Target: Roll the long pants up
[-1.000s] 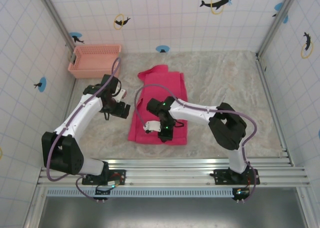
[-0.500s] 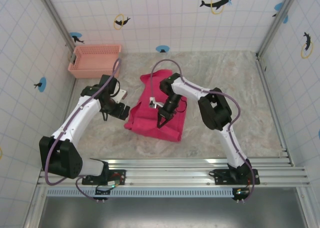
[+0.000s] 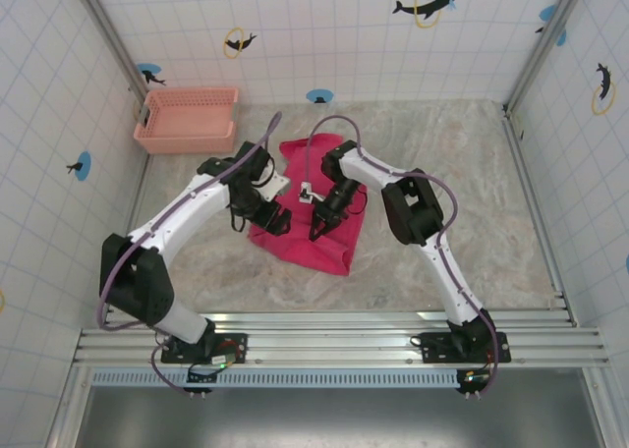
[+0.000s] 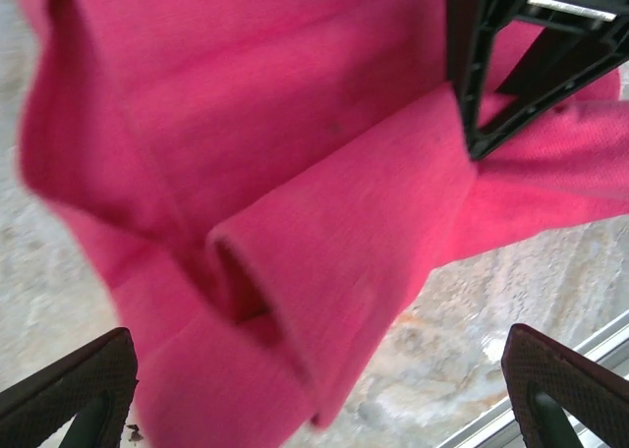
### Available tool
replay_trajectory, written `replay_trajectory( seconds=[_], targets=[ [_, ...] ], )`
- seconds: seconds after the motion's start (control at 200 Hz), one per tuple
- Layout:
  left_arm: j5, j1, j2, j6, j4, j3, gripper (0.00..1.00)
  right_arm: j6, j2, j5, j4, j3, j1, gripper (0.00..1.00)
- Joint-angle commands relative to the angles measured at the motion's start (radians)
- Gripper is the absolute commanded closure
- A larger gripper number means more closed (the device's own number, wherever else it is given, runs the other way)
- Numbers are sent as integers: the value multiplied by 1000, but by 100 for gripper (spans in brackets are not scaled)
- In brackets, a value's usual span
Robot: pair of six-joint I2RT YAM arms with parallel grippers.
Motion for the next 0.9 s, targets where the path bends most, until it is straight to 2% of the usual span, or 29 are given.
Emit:
replay_trajectory(
  seconds=[0.0,0.165,0.28,0.365,0.405,0.49,0.626,0.706,0.896],
  targets=[
    [7,-14,96,-45,37,34,2,5,35,-23,7,45,-10,93],
    [-124,-3,276,-29,43,76,3,17,17,-8,15,53,-35,92],
    [-154,45,355,-44,60,108,2,30,-25,19,22,45,-66,91],
    [-127,101,373,-86,119,106,2,42,-76,46,36,28,-84,88],
    [-108,116,390,-99,135,108,2,48,-102,84,38,20,-87,84],
    [-90,119,451,-84,120,190,3,45,-175,178,46,-3,-83,74],
    [-50,119,544,-68,83,283,2,18,-347,355,81,-87,-54,65],
    [-26,120,583,-60,66,322,3,1,-478,461,171,-207,0,61],
    [-3,119,619,-49,59,359,3,-80,-680,853,411,-496,275,49]
  ],
)
